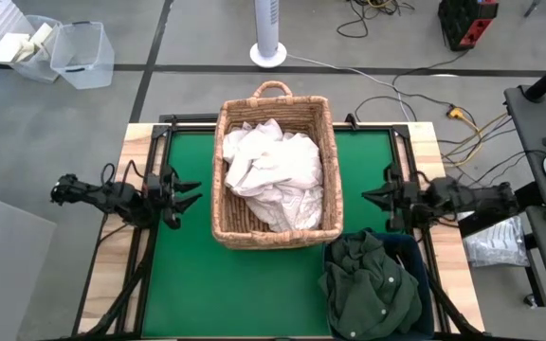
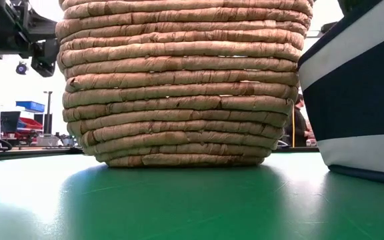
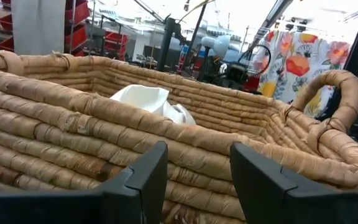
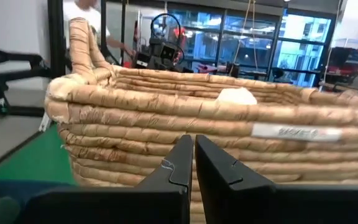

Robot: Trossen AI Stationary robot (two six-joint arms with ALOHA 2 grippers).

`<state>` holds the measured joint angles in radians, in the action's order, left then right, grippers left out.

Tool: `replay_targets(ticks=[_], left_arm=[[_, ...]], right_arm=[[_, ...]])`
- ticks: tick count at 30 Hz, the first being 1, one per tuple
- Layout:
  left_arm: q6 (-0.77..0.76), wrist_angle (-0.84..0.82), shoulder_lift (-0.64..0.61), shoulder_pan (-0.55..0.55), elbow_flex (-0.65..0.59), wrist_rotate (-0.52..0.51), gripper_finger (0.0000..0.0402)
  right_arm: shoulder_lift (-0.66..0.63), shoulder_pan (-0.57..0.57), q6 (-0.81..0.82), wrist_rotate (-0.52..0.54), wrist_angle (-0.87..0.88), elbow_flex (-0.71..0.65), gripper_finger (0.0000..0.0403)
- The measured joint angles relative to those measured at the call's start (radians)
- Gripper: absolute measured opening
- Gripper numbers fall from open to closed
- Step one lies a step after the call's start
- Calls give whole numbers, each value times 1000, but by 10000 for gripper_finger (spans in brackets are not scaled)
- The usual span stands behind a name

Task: Sort clothes
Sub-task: Return to Home Position

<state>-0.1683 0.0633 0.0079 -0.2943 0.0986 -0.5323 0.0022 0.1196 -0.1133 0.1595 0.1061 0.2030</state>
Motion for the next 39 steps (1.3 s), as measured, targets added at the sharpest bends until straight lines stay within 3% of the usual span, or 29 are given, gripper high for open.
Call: replay_targets(ticks=[6,13,20,29,33,39], left_arm=[[6,-2,3,0,0,-42,153],[97,-23,7,0,0,-133,153],[134,-40,27,0,0,-132,153],[78,-210,35,0,0,-131,152],[73,-214,33,0,0,-132,119],[72,-261,32,0,0,-58,24]], right_arm=[[0,0,47,0,-277,-183,13],[5,0,19,46,-275,-190,13],[5,0,25,54,-276,-190,13],[6,0,43,54,-276,-191,13],[6,0,51,54,-276,-191,13],[6,0,52,54,-276,-191,13]])
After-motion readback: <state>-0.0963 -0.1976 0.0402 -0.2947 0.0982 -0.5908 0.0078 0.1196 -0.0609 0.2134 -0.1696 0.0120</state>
